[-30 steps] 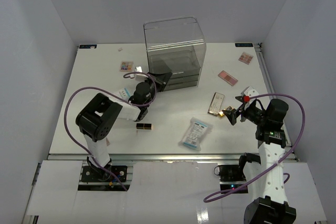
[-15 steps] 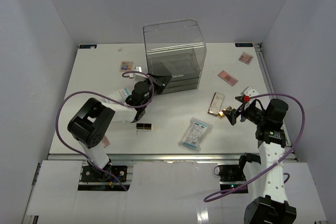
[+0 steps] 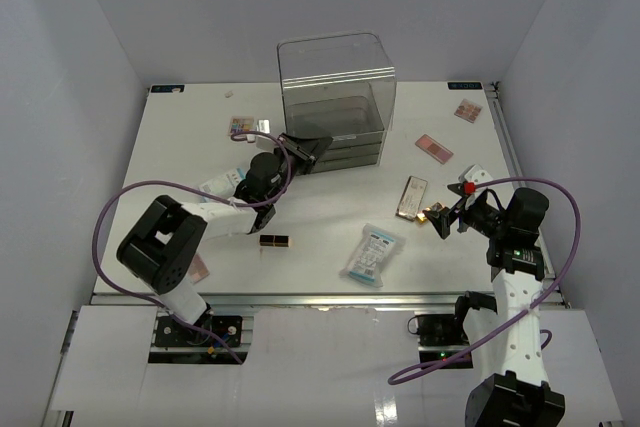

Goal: Organize the makeup

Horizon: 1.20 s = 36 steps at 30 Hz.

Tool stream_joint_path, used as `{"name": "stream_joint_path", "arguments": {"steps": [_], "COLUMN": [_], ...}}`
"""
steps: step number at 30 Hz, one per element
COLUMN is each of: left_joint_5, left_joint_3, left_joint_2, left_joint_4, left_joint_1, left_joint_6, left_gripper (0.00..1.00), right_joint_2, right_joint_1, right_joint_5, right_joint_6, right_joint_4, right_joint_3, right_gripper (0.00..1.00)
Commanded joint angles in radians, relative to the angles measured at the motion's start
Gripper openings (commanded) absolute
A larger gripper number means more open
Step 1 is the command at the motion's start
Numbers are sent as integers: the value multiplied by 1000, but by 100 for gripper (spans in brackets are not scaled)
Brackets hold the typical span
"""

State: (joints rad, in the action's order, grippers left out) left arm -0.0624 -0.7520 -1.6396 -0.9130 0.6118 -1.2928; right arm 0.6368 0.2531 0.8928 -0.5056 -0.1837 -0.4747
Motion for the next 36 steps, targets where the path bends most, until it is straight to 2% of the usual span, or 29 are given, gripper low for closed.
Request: {"name": "stream_joint_path", "arguments": {"steps": [1, 10, 14, 18, 25, 28, 31, 33, 36], "left_joint_5": [19, 49, 61, 94, 95, 84, 78, 78, 78], "left_joint_3": [-59, -63, -64, -59, -67, -68, -67, -67, -70], "left_joint_2": [73, 99, 121, 141, 167, 168, 164, 159, 156], "left_joint_4": [-116, -119, -114, -108, -101, -105, -110, -116, -119], "left_joint_1": [-4, -4, -4, -4, -4, -4, -5, -6, -6], "left_joint_6": [-3, -16, -11, -8, -2, -3, -4, -6, -8], "left_gripper": [0, 0, 0, 0, 0, 0, 0, 0, 0], "right_joint_2": [0, -1, -2, 3, 66, 163, 266, 322, 375], "right_joint_1": [2, 2, -1, -32, -91, -135, -206, -251, -361], "right_joint_5": [17, 30, 123, 247, 265, 240, 156, 98, 34], "right_joint_6": [-2, -2, -58, -294, -814, -1204, -1463, -1565, -1578], "right_joint_4": [33, 33, -11, -160, -435, -642, -764, -805, -791], "right_joint_3": [14, 17, 19, 22, -29, -91, -133, -159, -164], "right_gripper": [93, 93, 92, 90, 92, 95, 97, 94, 92]}}
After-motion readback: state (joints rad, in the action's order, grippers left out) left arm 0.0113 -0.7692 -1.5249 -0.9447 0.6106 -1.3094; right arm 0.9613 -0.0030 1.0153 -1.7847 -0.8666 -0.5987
